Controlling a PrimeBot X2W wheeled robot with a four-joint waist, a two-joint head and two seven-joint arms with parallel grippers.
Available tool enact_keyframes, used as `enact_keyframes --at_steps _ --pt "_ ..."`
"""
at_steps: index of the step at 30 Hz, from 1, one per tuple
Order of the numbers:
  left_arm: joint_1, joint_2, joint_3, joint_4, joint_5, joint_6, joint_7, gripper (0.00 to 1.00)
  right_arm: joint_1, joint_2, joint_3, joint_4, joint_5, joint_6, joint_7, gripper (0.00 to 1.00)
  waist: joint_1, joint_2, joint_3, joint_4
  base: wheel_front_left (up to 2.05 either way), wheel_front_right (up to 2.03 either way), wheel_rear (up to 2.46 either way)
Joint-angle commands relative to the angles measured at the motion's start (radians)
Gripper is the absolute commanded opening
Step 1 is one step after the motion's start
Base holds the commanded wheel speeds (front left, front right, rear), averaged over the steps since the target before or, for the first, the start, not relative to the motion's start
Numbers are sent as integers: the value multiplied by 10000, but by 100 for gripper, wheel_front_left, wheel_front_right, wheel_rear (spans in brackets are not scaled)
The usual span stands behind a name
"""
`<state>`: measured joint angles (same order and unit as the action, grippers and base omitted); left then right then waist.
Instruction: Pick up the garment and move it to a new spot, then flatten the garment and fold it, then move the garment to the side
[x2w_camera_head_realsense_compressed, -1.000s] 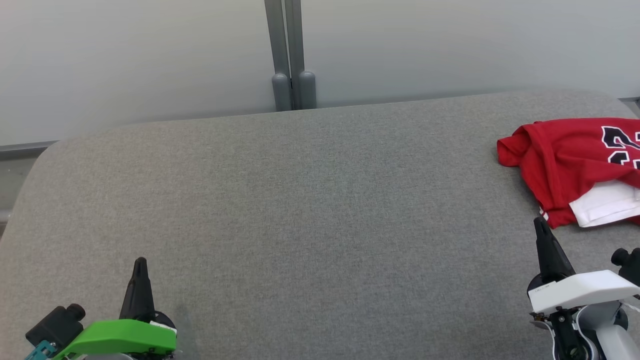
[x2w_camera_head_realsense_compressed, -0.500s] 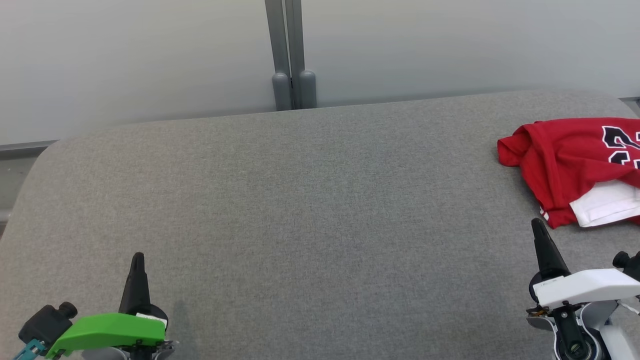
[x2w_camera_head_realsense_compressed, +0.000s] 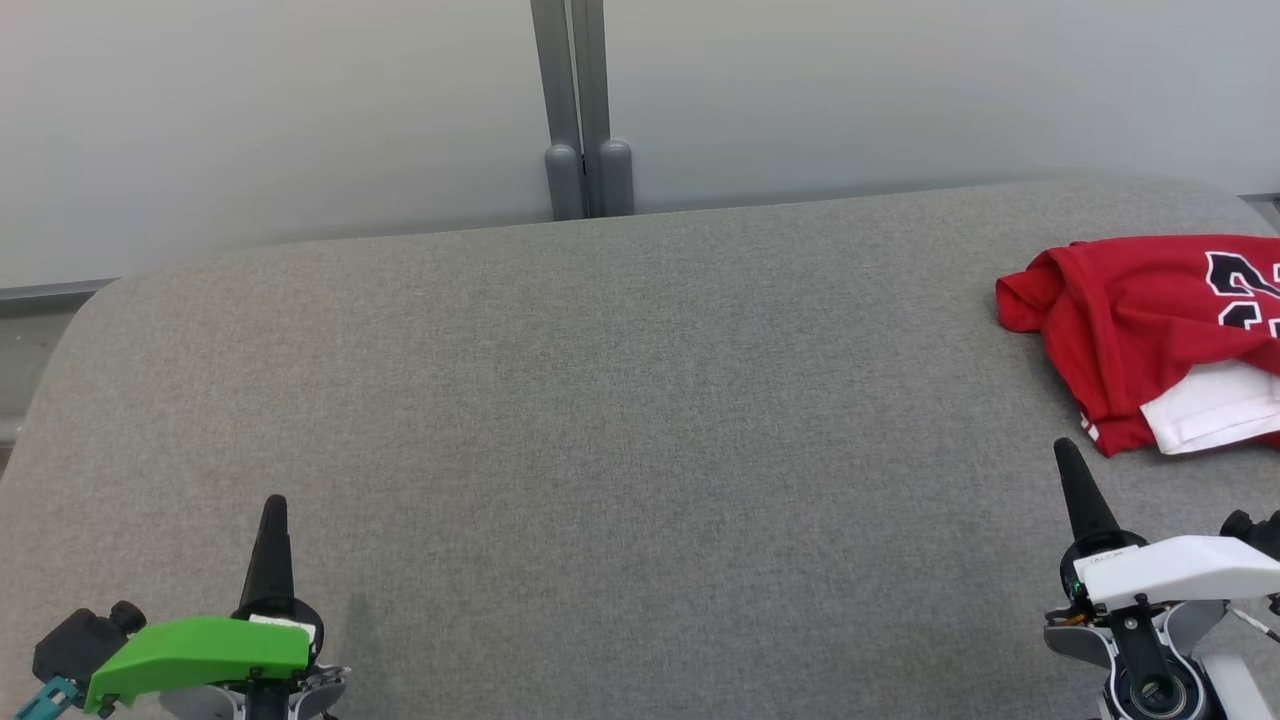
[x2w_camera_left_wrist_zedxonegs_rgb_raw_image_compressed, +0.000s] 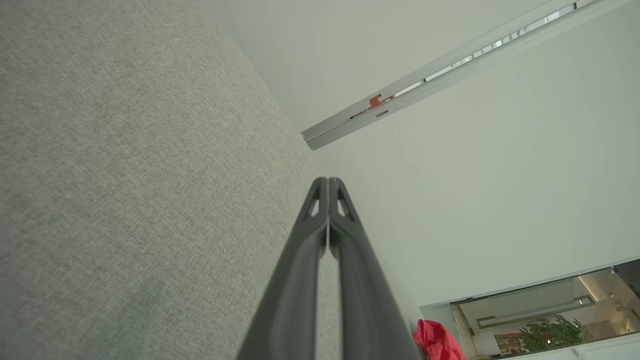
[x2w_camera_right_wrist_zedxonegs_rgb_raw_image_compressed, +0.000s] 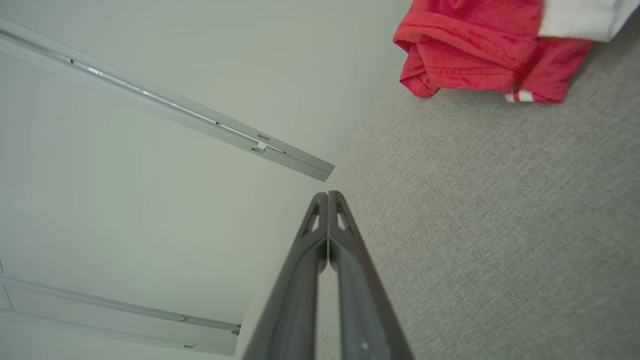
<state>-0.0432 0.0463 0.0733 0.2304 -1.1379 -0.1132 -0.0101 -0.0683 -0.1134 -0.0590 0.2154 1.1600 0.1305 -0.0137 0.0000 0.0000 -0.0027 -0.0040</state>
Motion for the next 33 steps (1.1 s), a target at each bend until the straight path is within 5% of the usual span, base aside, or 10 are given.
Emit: enact_keyframes --at_steps 1,33 --pt "-257 51 70 -65 -326 -39 63 0 -247 -18 -78 -46 257 4 79 0 0 0 1 1 0 0 0" --pt "-557 60 291 72 -2986 -130 799 0 -381 380 -384 165 2849 5 826 0 0 0 32 22 0 0 0"
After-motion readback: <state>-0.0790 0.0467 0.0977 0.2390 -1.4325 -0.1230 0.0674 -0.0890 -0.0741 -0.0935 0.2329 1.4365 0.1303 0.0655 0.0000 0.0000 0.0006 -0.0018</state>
